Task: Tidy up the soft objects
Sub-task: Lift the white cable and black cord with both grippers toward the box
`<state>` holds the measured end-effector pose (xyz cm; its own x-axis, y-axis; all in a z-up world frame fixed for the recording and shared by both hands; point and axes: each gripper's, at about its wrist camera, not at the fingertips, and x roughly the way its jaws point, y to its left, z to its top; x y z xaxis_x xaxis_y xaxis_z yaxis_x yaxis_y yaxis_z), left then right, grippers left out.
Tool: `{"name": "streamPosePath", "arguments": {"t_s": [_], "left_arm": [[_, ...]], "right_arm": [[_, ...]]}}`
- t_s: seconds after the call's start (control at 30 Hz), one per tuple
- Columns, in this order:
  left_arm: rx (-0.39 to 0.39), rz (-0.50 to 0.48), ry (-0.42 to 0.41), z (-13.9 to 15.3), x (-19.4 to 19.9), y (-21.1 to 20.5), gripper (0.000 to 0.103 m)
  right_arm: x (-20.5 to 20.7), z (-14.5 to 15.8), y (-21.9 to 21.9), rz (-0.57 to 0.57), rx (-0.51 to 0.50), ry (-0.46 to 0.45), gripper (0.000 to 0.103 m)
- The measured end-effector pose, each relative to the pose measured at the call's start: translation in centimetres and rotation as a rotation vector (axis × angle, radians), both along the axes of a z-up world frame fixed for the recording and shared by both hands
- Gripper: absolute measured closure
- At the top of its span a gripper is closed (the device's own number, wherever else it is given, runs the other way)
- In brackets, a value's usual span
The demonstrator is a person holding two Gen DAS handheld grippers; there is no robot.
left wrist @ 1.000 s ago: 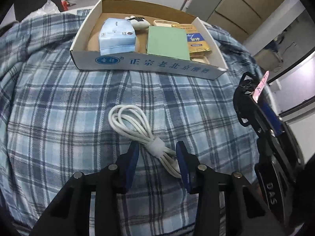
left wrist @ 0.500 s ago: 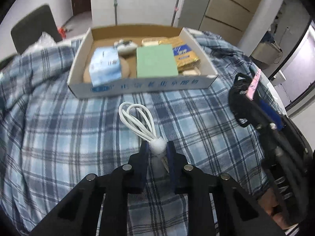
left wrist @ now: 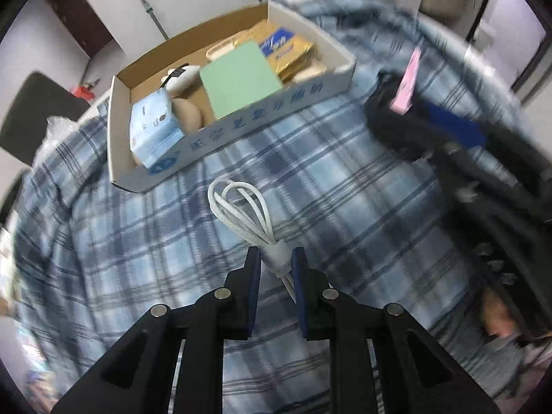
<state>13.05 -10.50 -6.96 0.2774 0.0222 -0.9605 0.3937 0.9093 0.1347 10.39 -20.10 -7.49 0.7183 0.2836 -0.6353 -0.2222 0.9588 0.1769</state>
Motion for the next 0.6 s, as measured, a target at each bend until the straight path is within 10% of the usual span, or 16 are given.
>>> {"name": "streamPosePath", "arguments": {"t_s": [0.6], "left_arm": [[0.03, 0.081, 0.091, -2.5, 2.5, -0.1, 0.075]], "right_arm": [[1.2, -0.2, -2.5, 0.058, 0.197, 0.147, 0.074]]}}
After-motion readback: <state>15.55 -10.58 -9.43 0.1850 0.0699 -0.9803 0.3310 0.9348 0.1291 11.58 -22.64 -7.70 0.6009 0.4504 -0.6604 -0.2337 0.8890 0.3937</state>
